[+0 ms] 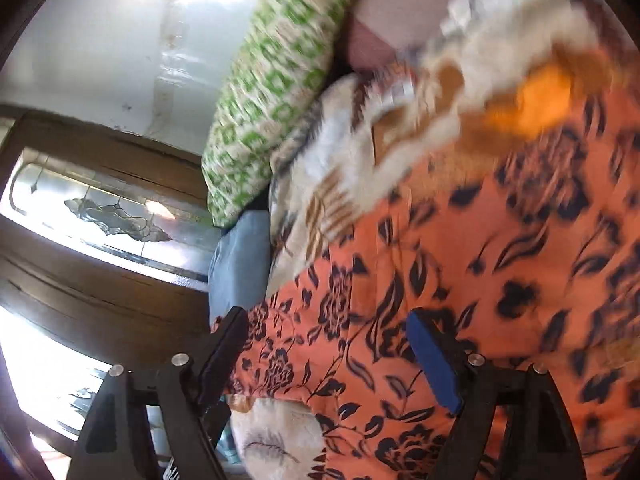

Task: Fold small clothes

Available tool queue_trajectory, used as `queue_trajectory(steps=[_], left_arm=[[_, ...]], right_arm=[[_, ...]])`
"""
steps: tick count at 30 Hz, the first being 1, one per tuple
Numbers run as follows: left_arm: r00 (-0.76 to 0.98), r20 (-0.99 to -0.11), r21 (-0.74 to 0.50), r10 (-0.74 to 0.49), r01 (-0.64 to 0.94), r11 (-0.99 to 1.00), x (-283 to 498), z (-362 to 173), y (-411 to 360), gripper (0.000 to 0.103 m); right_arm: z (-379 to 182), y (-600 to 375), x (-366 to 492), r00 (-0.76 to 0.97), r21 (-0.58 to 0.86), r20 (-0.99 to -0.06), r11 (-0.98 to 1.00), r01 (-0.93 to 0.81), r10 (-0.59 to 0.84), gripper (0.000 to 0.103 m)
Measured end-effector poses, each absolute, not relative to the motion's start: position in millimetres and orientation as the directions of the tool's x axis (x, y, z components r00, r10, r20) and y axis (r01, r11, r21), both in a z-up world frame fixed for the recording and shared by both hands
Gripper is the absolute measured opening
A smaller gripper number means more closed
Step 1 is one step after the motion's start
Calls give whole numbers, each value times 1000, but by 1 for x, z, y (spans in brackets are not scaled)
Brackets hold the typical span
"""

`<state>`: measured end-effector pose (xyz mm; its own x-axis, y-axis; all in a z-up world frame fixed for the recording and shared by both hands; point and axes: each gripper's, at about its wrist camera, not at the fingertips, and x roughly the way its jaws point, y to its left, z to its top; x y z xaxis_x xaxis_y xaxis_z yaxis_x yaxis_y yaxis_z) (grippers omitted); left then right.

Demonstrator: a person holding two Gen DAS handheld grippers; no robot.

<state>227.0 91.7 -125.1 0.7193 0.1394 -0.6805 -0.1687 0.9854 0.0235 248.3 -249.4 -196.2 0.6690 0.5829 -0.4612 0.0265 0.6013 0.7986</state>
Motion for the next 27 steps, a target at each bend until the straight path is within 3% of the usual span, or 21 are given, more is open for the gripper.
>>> queue_trajectory(steps=[3, 6, 13, 15, 17, 18, 20, 22, 27], left_arm=[[714, -692, -7, 105, -152, 988, 232, -126, 85, 103], [717, -696, -55, 46, -117, 992, 241, -127, 71, 103], [641, -763, -122, -80, -20, 992, 289, -153, 10, 101], [590, -802, -106, -98, 22, 994, 304, -171, -10, 89], [531, -841, -75, -101, 70, 995, 316, -190, -28, 53], [509, -854, -71, -108, 92, 993, 320, -198, -36, 43], [496, -857, -94, -140, 117, 989, 325, -207, -43, 22], [504, -848, -112, -166, 135, 984, 326, -205, -48, 14], [542, -820, -90, -181, 191, 977, 321, -196, -54, 7]], right_arm=[[-178, -300, 229, 723, 727, -512, 682, 78, 464, 82], [-174, -366, 198, 770, 702, -525, 696, 151, 362, 74], [-167, -490, 150, 804, 678, -565, 659, 325, 184, 72], [-175, -511, 139, 812, 688, -557, 643, 336, 172, 72], [-184, -527, 134, 811, 704, -556, 622, 344, 182, 72], [-189, -530, 138, 810, 725, -548, 601, 337, 207, 71], [-197, -528, 150, 810, 760, -527, 569, 314, 257, 59], [-199, -524, 161, 816, 768, -515, 564, 304, 261, 48], [-213, -514, 186, 786, 746, -554, 582, 324, 273, 47]])
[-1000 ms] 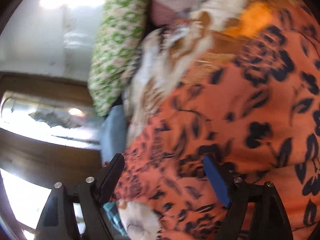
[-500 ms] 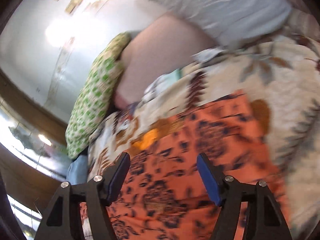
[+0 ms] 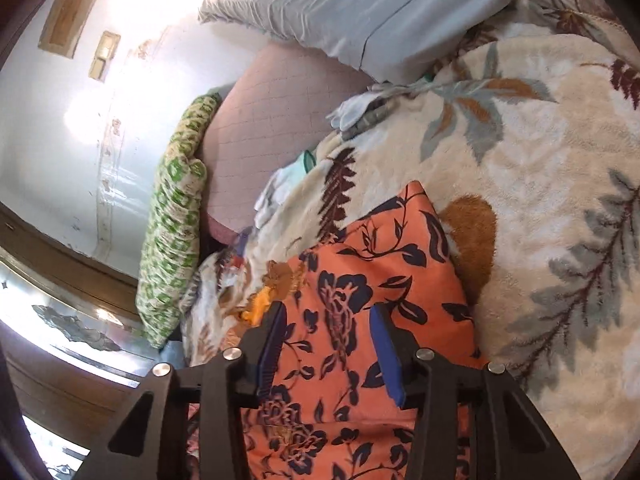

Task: Fold small clothes

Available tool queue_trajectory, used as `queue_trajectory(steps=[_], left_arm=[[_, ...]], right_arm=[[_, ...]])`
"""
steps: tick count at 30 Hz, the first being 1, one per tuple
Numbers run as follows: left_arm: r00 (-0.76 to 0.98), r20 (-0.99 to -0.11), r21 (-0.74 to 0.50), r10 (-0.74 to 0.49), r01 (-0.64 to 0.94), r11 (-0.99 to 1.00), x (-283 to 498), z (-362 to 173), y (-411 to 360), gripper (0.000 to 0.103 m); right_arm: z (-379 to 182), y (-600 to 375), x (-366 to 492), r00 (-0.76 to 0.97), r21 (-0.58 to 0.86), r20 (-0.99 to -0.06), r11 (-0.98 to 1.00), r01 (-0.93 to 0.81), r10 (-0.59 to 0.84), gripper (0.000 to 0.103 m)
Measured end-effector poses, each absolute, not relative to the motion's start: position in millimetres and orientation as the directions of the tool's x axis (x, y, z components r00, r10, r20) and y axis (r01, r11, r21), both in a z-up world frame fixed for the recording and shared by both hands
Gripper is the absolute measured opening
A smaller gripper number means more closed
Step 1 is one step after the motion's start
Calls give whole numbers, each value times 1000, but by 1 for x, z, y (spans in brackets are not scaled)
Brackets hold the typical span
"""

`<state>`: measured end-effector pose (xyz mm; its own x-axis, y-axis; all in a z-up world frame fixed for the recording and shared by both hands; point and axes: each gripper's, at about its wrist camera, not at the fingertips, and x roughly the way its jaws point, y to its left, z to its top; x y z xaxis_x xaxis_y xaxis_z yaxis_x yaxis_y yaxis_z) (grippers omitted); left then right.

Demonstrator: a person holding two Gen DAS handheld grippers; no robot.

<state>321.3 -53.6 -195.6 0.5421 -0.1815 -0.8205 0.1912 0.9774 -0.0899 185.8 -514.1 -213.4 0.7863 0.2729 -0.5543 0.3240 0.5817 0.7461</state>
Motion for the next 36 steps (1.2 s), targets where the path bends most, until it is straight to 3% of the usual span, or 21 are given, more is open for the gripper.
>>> queue_trajectory(steps=[13, 22, 28, 30, 31, 32, 36], left_arm=[[611, -768, -90, -194, 197, 976, 309, -169, -41, 3], [600, -796, -24, -79, 100, 995, 315, -175, -28, 3], [545, -823, -118, -159, 110, 987, 318, -178, -25, 5], [497, -846, -154, -191, 116, 981, 320, -184, -30, 21], [478, -854, -170, -207, 119, 978, 320, -187, -32, 45], [474, -853, -187, -221, 117, 975, 320, -188, -34, 60], [537, -809, -167, -239, 179, 970, 309, -187, -49, 59]], right_arm=[[-223, -509, 189, 784, 752, -558, 565, 340, 271, 47], [-231, -518, 189, 772, 751, -577, 545, 373, 267, 47], [-224, -515, 188, 788, 741, -564, 572, 351, 246, 47], [-224, -516, 188, 789, 746, -563, 563, 356, 247, 47], [-224, -517, 187, 791, 746, -562, 561, 358, 242, 47], [-224, -518, 186, 796, 748, -557, 560, 357, 238, 47], [-221, -516, 186, 803, 743, -550, 574, 345, 229, 47]])
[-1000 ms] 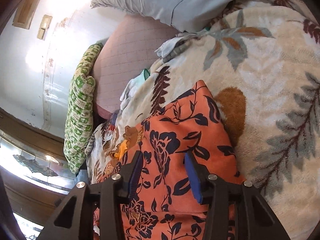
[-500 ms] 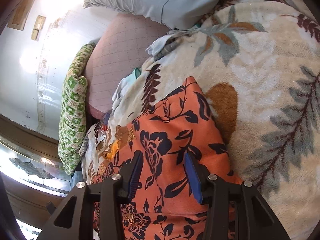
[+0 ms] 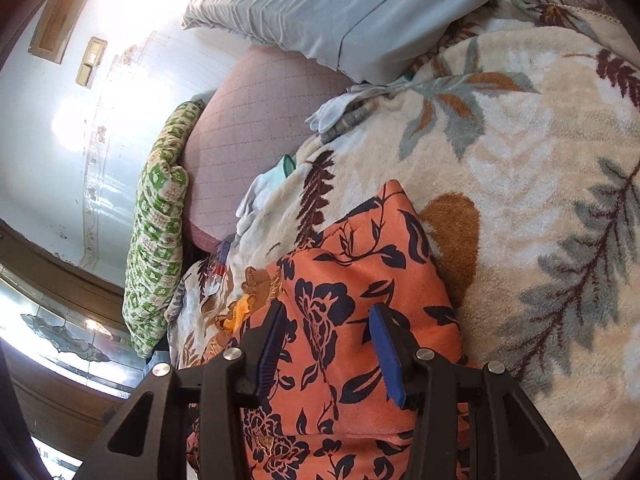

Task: Fold small clothes

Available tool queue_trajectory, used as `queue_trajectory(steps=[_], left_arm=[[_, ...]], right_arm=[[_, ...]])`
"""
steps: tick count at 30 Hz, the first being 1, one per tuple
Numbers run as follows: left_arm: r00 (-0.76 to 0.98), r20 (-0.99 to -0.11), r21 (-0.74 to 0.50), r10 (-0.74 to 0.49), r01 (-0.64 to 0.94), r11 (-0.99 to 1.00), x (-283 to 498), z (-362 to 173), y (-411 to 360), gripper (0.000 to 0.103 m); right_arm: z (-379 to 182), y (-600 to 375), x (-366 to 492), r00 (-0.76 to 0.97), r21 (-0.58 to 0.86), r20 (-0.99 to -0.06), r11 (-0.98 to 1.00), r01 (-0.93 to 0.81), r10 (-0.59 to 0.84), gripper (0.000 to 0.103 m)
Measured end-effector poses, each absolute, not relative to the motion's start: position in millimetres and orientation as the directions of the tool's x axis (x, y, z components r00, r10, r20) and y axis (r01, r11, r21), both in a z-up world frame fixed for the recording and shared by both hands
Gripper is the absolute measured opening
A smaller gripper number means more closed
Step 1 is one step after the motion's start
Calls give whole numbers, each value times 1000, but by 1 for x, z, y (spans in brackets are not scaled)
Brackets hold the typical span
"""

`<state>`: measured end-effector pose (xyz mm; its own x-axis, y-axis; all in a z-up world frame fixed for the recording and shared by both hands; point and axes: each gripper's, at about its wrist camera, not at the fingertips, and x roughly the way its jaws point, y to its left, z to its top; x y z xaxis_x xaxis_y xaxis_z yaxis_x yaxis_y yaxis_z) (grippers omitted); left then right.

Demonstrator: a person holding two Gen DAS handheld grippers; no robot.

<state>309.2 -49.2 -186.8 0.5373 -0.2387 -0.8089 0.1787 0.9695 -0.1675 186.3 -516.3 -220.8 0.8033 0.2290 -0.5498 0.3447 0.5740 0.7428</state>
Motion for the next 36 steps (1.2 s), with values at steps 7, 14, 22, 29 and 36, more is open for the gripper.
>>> queue_trajectory(steps=[7, 14, 22, 29, 36], left_arm=[[601, -776, -33, -189, 261, 965, 295, -184, -73, 6], [693, -685, -28, -226, 285, 958, 280, -149, -63, 5], [692, -707, 37, -148, 245, 969, 281, -146, -50, 5], [629, -773, 60, -81, 200, 978, 288, -162, -47, 10], [726, -687, 13, -38, 65, 998, 266, -122, -2, 67]], right_arm=[[-230, -511, 191, 784, 734, -571, 579, 355, 244, 47], [-221, -508, 190, 808, 732, -540, 606, 312, 236, 47], [-234, -507, 196, 789, 759, -541, 574, 308, 291, 47], [-249, -497, 209, 707, 697, -639, 617, 366, 302, 46], [-215, -473, 198, 758, 664, -591, 700, 263, 276, 50]])
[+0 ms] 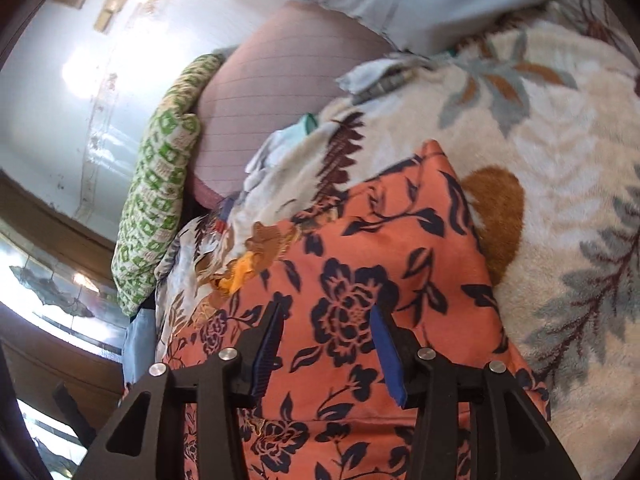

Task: Fold small clothes

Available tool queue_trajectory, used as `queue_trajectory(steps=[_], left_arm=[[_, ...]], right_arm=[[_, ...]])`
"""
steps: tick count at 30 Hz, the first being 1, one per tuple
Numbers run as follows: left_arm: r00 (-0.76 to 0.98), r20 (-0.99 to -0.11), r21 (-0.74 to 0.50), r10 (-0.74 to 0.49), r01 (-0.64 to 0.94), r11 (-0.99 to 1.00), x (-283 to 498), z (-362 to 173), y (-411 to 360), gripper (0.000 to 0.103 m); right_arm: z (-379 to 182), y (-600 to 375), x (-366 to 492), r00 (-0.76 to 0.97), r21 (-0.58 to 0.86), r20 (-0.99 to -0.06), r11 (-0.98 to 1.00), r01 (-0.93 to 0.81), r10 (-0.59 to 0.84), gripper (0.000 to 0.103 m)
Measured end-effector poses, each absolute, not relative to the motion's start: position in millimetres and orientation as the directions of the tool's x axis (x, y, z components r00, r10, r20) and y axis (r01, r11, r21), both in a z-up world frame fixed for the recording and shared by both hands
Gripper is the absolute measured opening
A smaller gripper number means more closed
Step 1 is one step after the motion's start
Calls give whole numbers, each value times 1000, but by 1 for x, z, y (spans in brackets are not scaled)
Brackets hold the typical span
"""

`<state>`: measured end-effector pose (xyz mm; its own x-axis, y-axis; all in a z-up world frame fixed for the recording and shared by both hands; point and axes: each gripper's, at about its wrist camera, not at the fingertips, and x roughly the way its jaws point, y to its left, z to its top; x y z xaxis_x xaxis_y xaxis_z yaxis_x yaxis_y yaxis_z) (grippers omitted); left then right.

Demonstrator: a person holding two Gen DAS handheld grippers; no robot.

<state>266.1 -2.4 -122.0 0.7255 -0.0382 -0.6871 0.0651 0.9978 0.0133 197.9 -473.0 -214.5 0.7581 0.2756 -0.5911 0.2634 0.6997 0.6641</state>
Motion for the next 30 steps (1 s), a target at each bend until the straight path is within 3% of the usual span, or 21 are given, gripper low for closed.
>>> queue_trajectory(steps=[4, 11, 14, 19, 26, 30], left_arm=[[741, -663, 58, 104, -89, 994, 254, -102, 49, 76], [649, -643, 190, 407, -380, 905, 230, -95, 177, 80], [614, -661, 216, 431, -394, 893, 218, -100, 229, 80], [634, -586, 323, 505, -389, 863, 205, -112, 278, 85], [599, -577, 381, 554, -403, 832, 240, -139, 293, 85], [616, -598, 368, 513, -357, 858, 239, -145, 283, 85]], right_arm=[[-193, -450, 186, 765, 625, -579, 756, 195, 282, 59], [-185, -425, 164, 742, 617, -579, 776, 128, 338, 61], [-185, -425, 163, 738, 614, -585, 778, 132, 337, 61], [-188, -437, 163, 746, 661, -565, 734, 156, 351, 61], [-192, -438, 169, 735, 645, -585, 746, 167, 342, 61], [-195, -441, 174, 730, 636, -596, 752, 175, 334, 61]])
